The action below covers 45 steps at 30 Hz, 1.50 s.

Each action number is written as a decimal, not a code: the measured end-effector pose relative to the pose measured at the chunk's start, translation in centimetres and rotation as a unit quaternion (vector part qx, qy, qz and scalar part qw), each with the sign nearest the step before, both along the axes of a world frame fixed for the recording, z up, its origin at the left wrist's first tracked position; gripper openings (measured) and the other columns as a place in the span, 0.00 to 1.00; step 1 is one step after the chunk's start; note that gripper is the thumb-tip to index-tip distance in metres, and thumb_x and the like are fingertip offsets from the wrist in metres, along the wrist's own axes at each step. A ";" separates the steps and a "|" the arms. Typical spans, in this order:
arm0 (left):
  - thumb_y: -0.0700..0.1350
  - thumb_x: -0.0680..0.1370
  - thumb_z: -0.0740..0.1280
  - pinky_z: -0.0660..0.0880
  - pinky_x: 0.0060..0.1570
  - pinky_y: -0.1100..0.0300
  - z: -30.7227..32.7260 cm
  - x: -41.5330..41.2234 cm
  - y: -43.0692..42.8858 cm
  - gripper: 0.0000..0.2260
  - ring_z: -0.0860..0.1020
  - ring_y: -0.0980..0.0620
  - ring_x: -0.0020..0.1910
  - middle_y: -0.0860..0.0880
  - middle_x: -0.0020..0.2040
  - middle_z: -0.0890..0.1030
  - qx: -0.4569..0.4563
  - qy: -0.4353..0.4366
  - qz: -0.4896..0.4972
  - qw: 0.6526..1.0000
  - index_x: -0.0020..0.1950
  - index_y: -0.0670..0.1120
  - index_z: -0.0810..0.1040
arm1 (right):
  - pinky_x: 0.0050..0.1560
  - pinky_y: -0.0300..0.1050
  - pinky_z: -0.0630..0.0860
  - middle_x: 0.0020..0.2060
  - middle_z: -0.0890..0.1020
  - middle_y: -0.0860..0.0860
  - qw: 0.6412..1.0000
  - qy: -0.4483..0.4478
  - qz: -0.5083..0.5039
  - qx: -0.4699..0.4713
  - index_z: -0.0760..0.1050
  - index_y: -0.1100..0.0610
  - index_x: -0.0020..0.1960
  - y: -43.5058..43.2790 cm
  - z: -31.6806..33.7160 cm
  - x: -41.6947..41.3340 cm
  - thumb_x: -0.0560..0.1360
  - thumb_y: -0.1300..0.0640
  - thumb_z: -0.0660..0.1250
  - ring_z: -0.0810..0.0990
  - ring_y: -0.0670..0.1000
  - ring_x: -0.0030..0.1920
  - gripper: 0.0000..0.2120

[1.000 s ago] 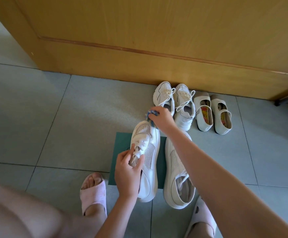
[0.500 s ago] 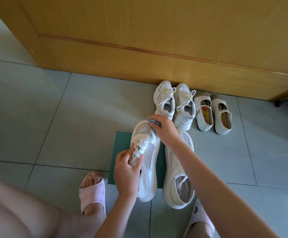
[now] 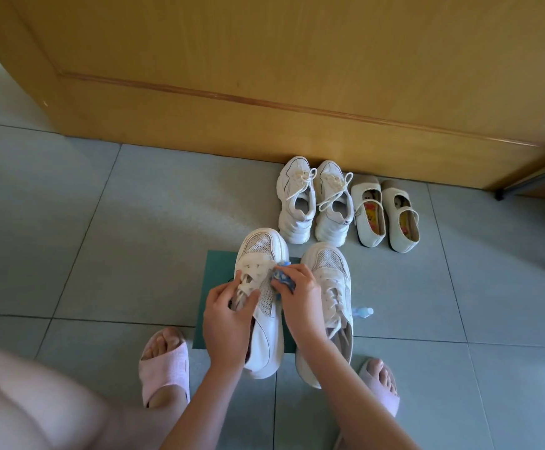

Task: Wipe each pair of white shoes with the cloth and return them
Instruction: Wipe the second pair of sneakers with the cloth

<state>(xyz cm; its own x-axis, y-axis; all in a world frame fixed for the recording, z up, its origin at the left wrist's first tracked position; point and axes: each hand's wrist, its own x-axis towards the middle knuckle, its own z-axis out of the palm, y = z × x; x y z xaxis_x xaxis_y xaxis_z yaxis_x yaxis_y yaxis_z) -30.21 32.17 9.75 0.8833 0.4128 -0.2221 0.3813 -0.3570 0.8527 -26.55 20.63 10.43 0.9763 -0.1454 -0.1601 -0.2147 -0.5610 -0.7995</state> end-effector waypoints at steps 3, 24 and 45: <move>0.49 0.72 0.73 0.66 0.42 0.72 0.0 0.0 0.1 0.18 0.75 0.55 0.49 0.49 0.54 0.78 0.000 0.000 0.004 1.000 0.60 0.45 0.79 | 0.45 0.35 0.74 0.48 0.80 0.53 0.999 0.037 0.008 0.032 0.79 0.60 0.53 -0.5 0.5 -0.3 0.74 0.62 0.68 0.78 0.50 0.44 0.08; 0.47 0.70 0.75 0.63 0.41 0.68 0.3 0.7 0.1 0.16 0.73 0.56 0.42 0.47 0.49 0.78 0.037 0.012 -0.030 0.999 0.56 0.44 0.81 | 0.53 0.35 0.68 0.50 0.74 0.49 0.995 0.084 -0.054 0.010 0.77 0.59 0.61 0.9 0.6 -4.0 0.76 0.59 0.67 0.75 0.48 0.52 0.14; 0.49 0.72 0.72 0.67 0.43 0.63 0.3 1.0 -0.9 0.17 0.71 0.55 0.43 0.47 0.49 0.75 0.061 0.029 -0.040 0.997 0.60 0.47 0.80 | 0.47 0.22 0.66 0.42 0.70 0.38 0.998 0.023 -0.055 0.003 0.80 0.60 0.52 2.0 1.3 -7.5 0.72 0.62 0.71 0.73 0.39 0.44 0.09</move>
<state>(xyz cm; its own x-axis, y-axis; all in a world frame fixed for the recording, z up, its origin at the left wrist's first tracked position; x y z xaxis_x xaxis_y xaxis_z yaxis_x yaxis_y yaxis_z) -29.19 31.28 10.09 0.9020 0.3681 -0.2257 0.3942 -0.4885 0.7784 -34.02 22.59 11.75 0.9463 -0.2496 -0.2055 -0.3108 -0.5280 -0.7903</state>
